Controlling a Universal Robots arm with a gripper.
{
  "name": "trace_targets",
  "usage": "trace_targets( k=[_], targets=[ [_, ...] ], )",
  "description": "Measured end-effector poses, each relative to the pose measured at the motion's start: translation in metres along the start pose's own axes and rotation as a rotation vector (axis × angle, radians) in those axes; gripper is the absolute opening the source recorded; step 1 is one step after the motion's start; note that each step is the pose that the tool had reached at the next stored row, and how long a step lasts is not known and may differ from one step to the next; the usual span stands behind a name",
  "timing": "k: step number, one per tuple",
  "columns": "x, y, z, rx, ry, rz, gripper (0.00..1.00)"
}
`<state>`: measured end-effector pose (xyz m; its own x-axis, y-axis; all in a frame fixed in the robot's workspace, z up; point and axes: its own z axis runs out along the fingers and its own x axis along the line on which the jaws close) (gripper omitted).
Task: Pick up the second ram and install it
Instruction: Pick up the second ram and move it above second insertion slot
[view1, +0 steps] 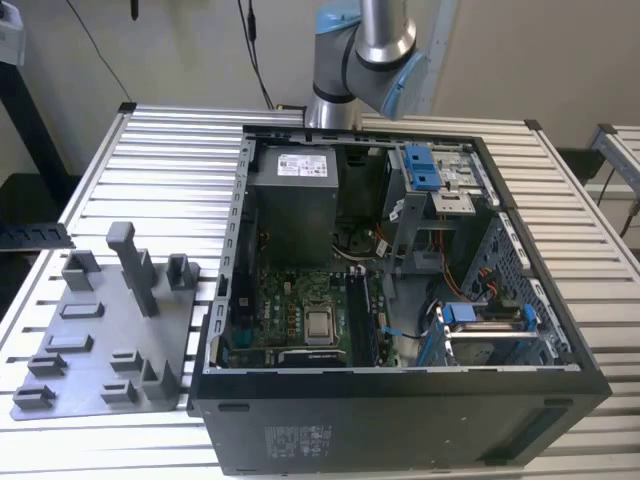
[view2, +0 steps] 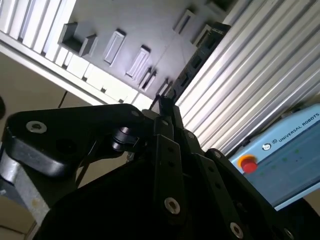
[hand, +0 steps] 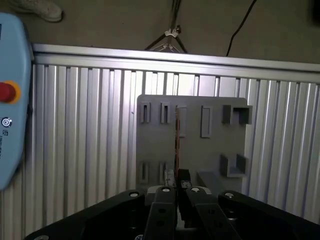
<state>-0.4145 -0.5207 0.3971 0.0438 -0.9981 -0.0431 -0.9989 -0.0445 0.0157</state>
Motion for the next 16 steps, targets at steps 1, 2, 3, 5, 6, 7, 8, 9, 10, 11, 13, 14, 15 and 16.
trace_targets(
  k=[1,2,3,5,6,7,8,9,10,11,13,14,15,16],
  targets=[
    [-0.0001,0.0001,-0.0036,0.0,0.0,0.0,0.14],
    [-0.0003,0.0001,-0.0074,-0.0001,0.0001,0.0,0.14],
    [-0.0005,0.0002,-0.0112,0.0,0.0,0.0,0.14],
    [-0.0007,0.0003,-0.0175,0.0,0.0,0.0,0.14],
    [-0.0008,0.0003,-0.0196,-0.0001,0.0,0.0,0.14],
    [-0.0009,0.0004,-0.0213,0.0,-0.0002,0.0,0.14],
    [-0.001,0.0004,-0.023,0.0001,-0.0003,0.0,0.14],
    [-0.001,0.0004,-0.0245,0.0001,-0.0006,0.0,0.14],
    [-0.0011,0.0004,-0.0252,-0.0001,-0.0005,0.0,0.14],
    [-0.0011,0.0004,-0.0254,0.0001,-0.0006,0.0,0.14],
    [-0.0011,0.0004,-0.0261,0.0001,-0.0006,0.0,0.14],
    [-0.0011,0.0004,-0.0264,0.0,-0.0006,0.0,0.14],
    [-0.0011,0.0004,-0.0268,0.0,-0.0006,0.0,0.14],
    [-0.0011,0.0004,-0.0271,0.0,-0.0006,0.0,0.14]
  ],
)
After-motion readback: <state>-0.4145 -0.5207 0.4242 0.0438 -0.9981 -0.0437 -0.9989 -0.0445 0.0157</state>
